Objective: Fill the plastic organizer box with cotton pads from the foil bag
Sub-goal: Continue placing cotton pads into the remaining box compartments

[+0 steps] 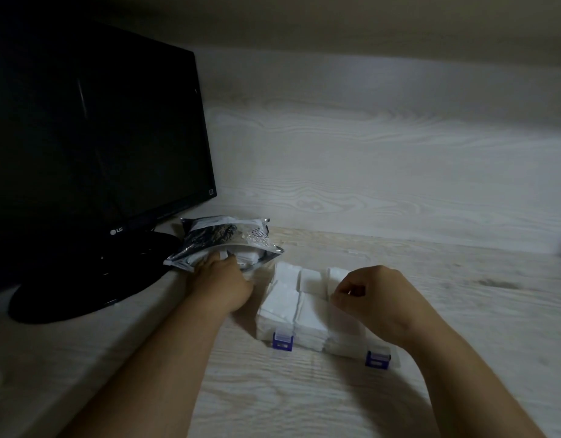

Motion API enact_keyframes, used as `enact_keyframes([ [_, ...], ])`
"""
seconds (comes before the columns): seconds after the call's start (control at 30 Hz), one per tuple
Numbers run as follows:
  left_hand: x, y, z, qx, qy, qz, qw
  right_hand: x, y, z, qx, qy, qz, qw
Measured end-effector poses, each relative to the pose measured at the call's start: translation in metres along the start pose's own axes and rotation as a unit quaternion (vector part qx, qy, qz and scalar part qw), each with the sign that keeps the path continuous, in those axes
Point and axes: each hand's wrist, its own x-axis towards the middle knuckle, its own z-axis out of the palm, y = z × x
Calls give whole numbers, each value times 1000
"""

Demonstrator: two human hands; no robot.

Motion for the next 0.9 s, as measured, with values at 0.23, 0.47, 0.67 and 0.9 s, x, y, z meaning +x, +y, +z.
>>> enact_keyframes([
  [0.23, -1, 0, 0, 7, -9, -6, 1000, 0, 1, 0, 2, -2, -1, 1000],
  [0.47, -1, 1, 1, -7, -3, -22, 1000, 0, 0, 0, -2, -8, 3, 1000],
  [0.67, -1, 2, 0, -21, 19, -12, 1000, 1, 0, 0, -5, -11, 1, 1000],
  [0.9, -4, 6, -5, -47, 44, -9, 998, 1, -1, 0, -5, -13, 2, 1000],
])
